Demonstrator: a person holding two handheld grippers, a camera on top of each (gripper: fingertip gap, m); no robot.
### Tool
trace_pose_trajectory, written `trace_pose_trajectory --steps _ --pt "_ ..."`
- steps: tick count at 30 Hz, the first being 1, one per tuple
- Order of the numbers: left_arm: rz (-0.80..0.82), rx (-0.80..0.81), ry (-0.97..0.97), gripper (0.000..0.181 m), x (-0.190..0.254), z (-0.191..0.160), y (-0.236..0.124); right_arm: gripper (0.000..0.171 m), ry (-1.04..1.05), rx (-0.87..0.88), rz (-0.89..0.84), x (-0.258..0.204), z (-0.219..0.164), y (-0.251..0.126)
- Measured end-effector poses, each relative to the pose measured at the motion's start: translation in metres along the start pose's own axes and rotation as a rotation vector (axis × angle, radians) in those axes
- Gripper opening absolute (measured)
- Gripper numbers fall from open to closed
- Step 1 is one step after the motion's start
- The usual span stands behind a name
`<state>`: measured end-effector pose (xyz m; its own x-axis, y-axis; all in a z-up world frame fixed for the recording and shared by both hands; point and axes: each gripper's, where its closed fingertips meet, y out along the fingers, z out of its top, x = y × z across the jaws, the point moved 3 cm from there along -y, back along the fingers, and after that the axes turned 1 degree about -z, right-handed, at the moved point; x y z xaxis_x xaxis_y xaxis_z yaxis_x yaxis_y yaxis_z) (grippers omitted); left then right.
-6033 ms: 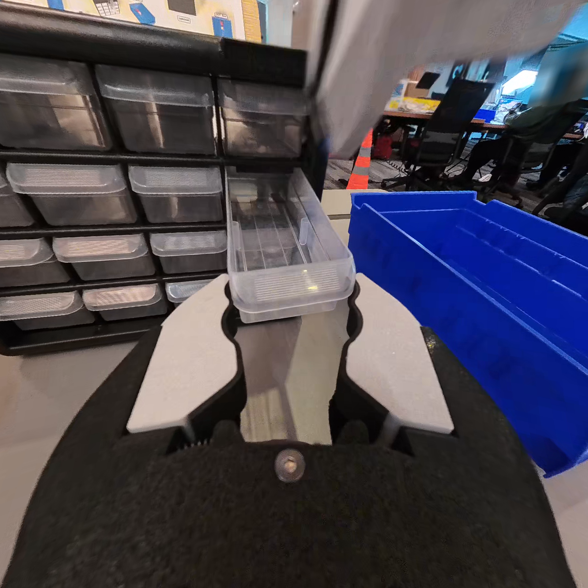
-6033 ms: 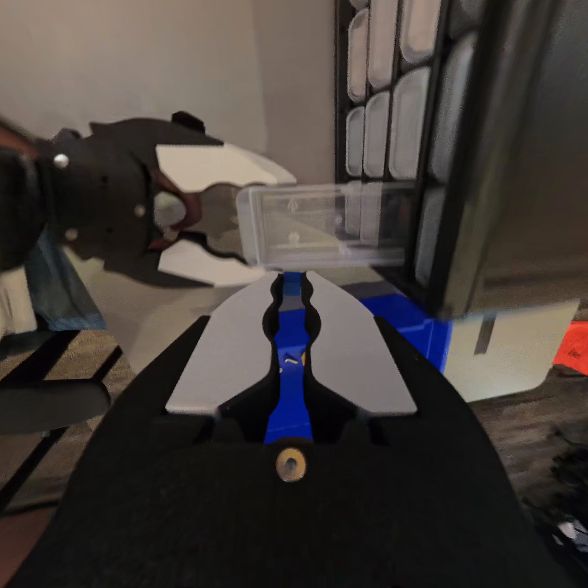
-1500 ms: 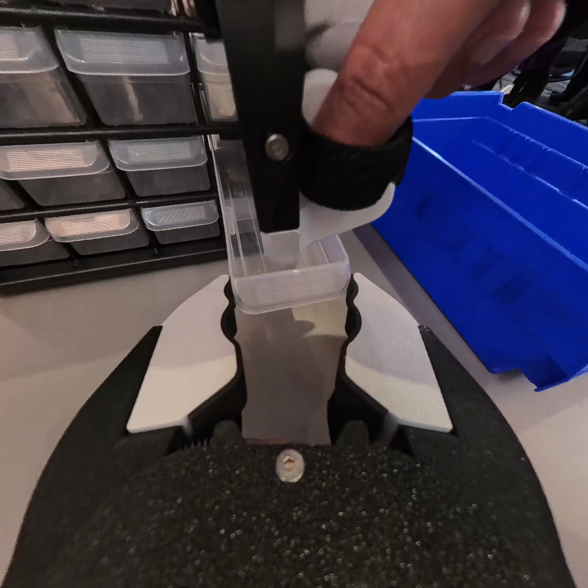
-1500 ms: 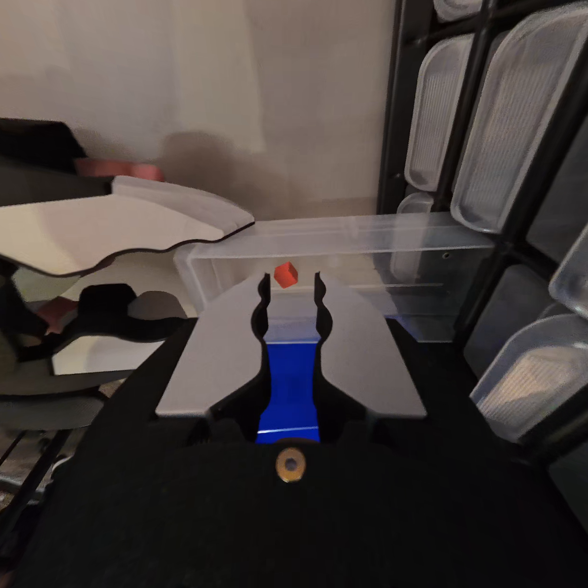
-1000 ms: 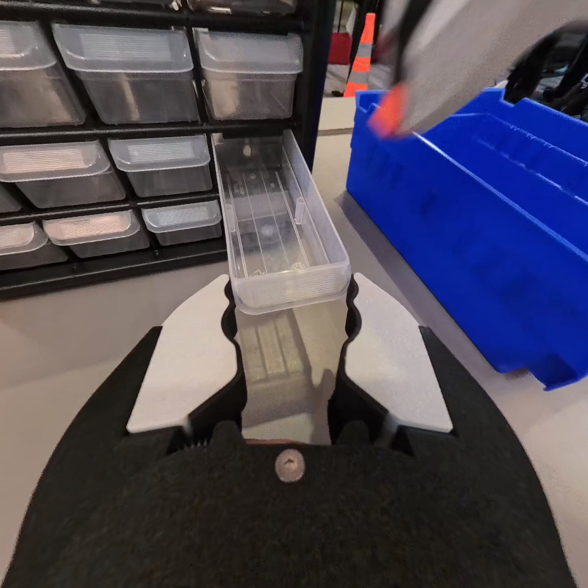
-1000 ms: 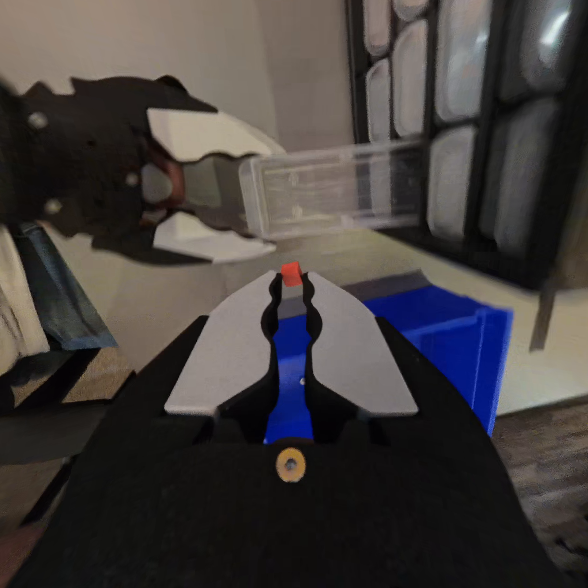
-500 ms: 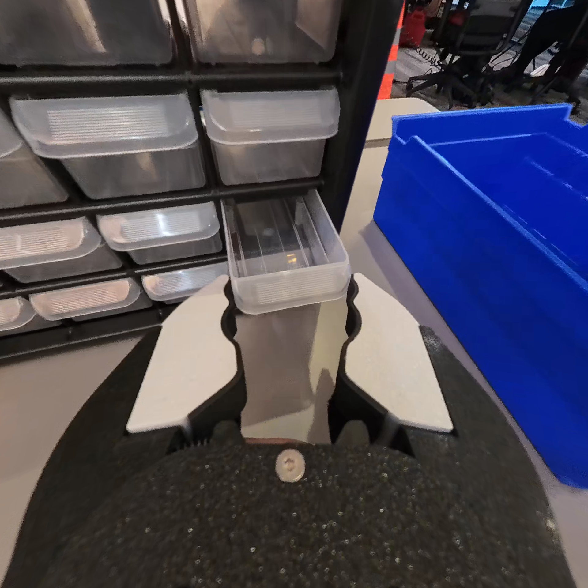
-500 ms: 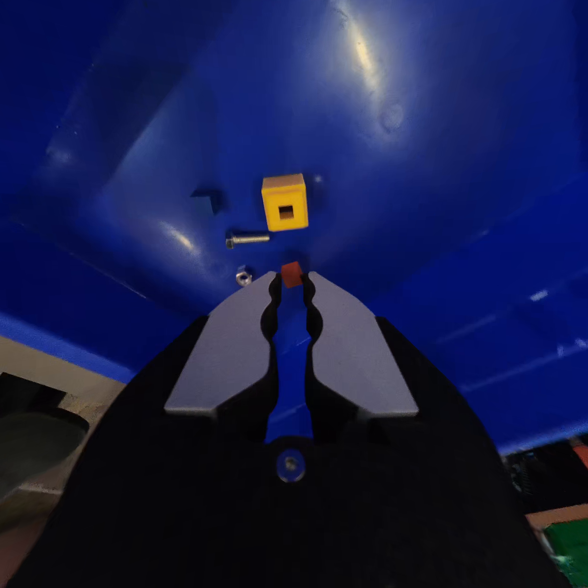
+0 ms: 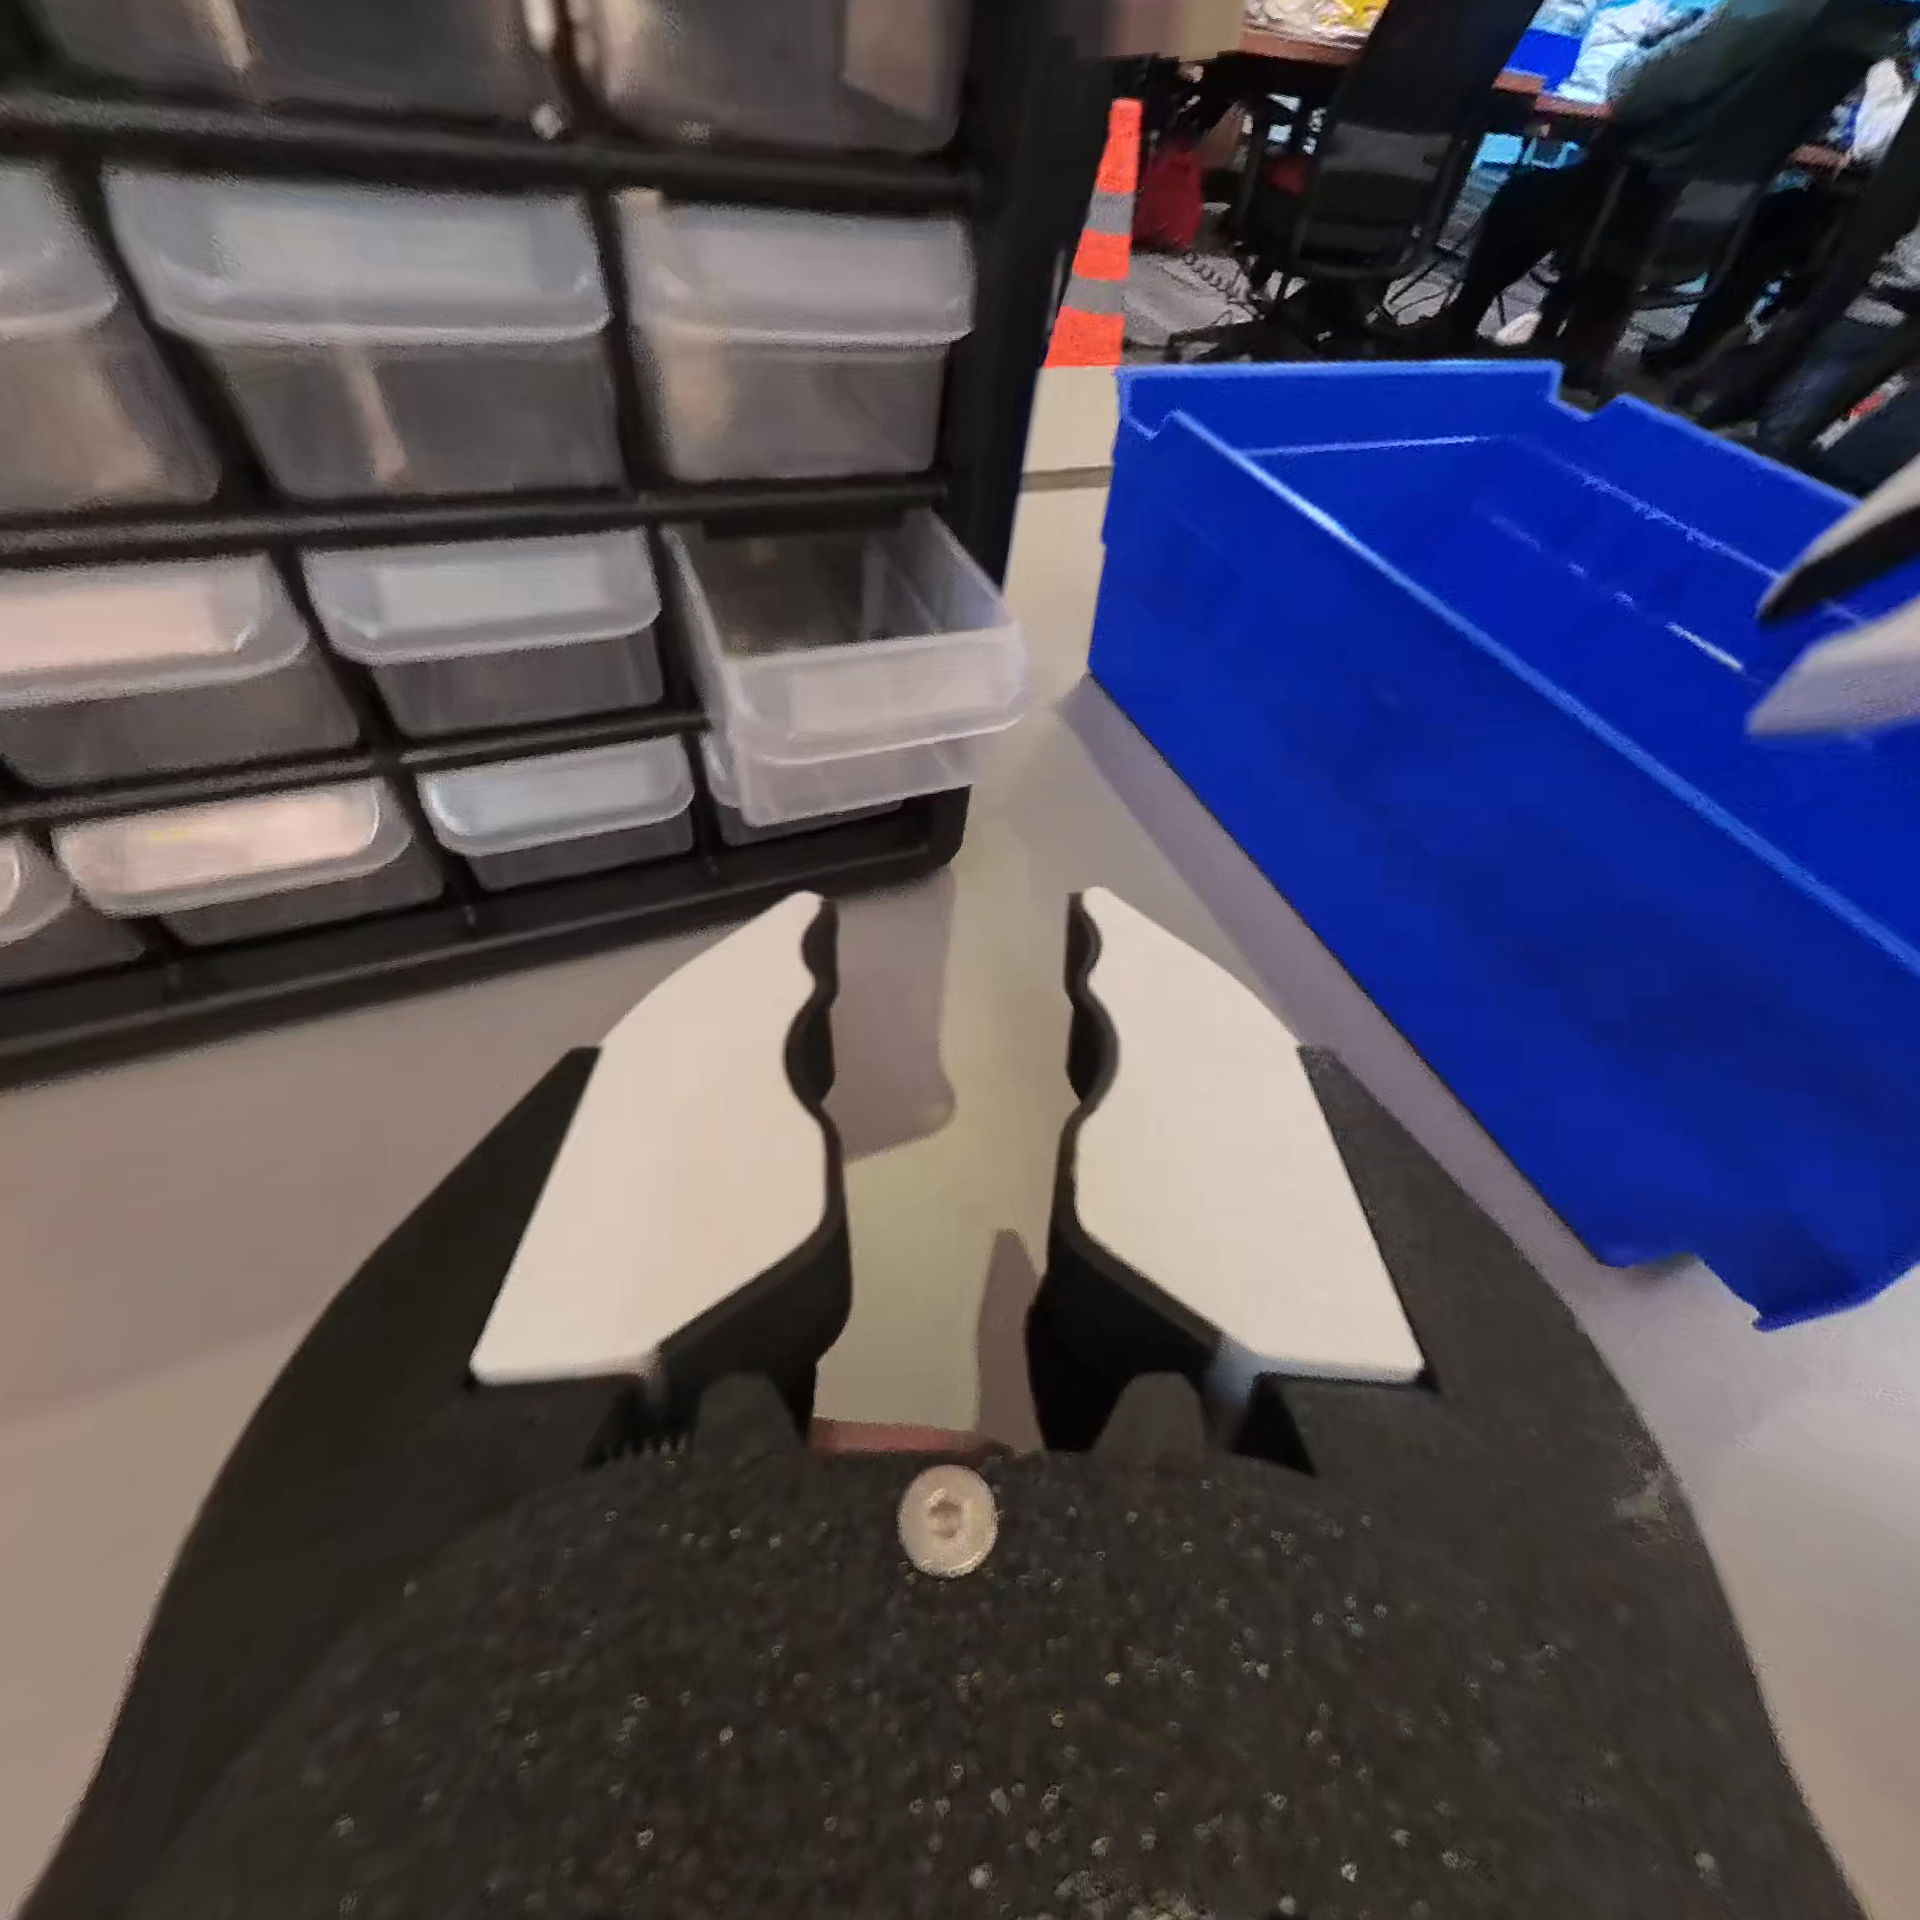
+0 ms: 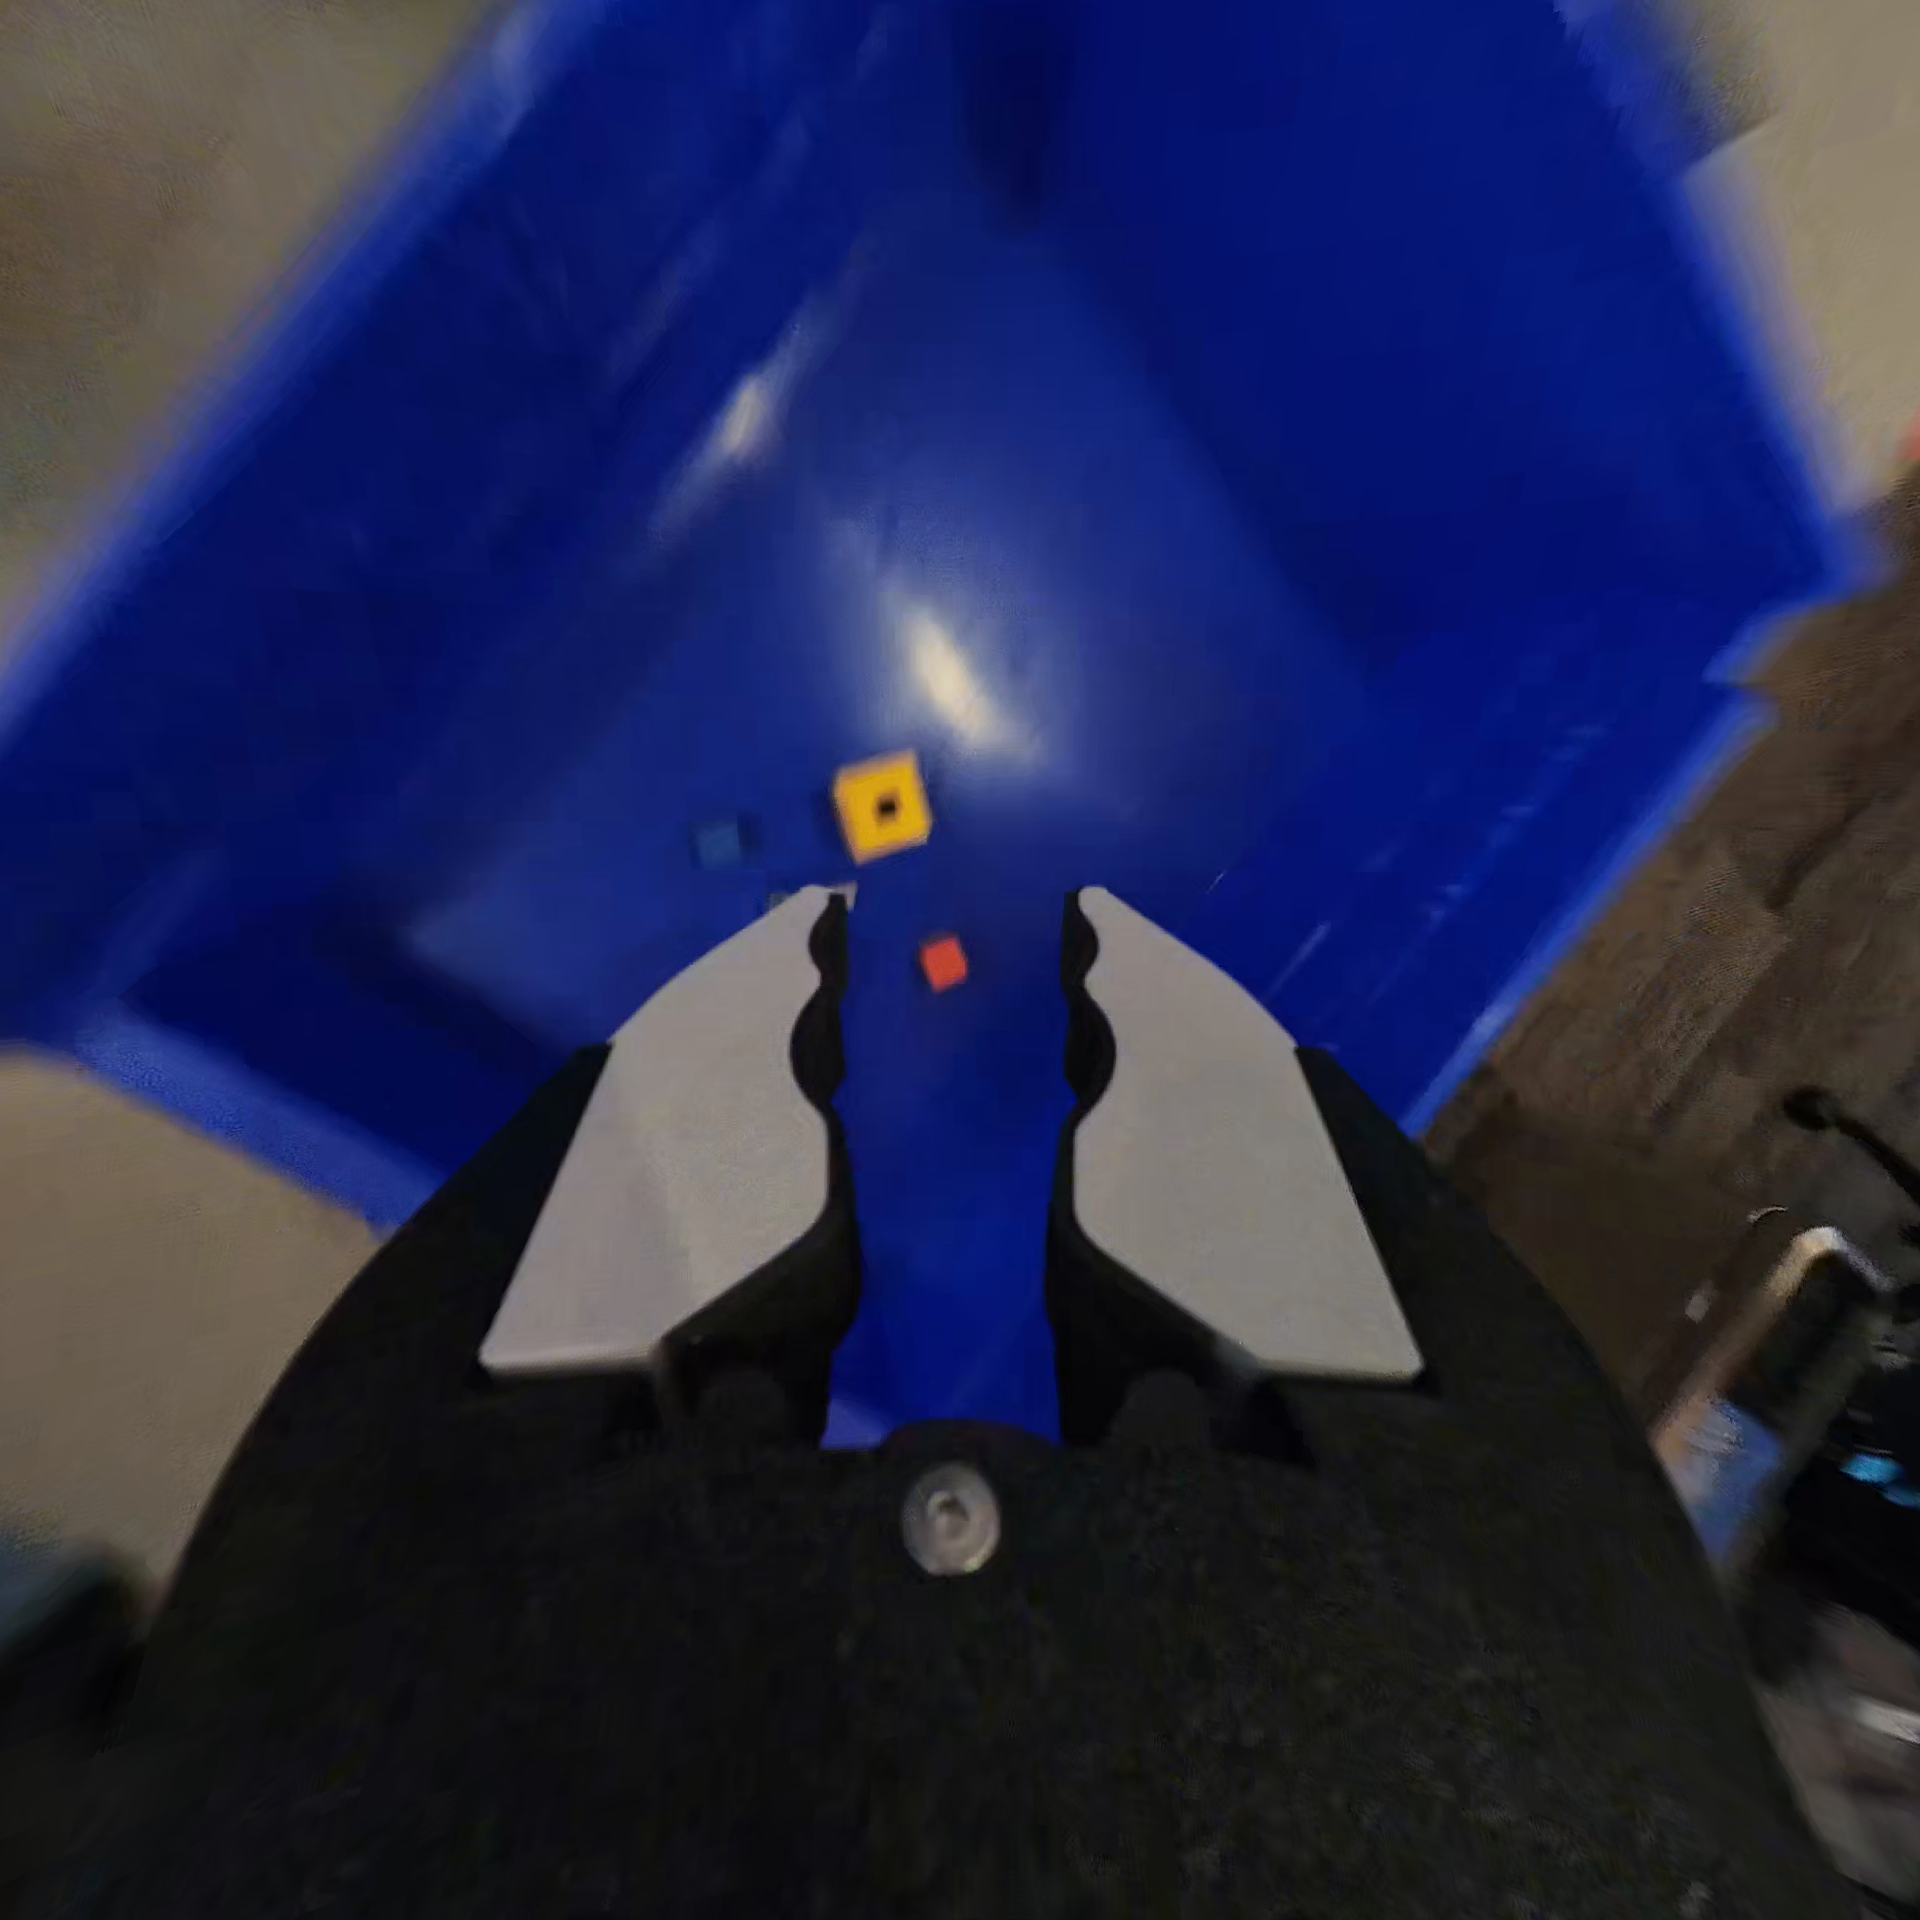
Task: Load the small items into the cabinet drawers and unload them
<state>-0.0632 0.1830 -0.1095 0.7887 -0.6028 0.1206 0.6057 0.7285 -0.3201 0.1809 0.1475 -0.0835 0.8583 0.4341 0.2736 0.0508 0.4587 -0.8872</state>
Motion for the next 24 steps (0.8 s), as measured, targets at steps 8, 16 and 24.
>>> trace_pose_trajectory --steps 8,16,24 --pt "0.05 -0.001 -0.019 0.022 -0.008 0.03 0.042 0.035 0.453 0.76 -0.192 -0.095 -0.014 -0.07" --pt "0.041 -0.024 -0.041 0.022 -0.018 0.037 0.054 0.036 0.372 0.779 -0.161 -0.172 -0.05 -0.057" --pt "0.065 -0.131 0.156 0.035 -0.041 0.02 -0.012 0.036 0.48 0.841 -0.074 -0.157 -0.063 -0.052"
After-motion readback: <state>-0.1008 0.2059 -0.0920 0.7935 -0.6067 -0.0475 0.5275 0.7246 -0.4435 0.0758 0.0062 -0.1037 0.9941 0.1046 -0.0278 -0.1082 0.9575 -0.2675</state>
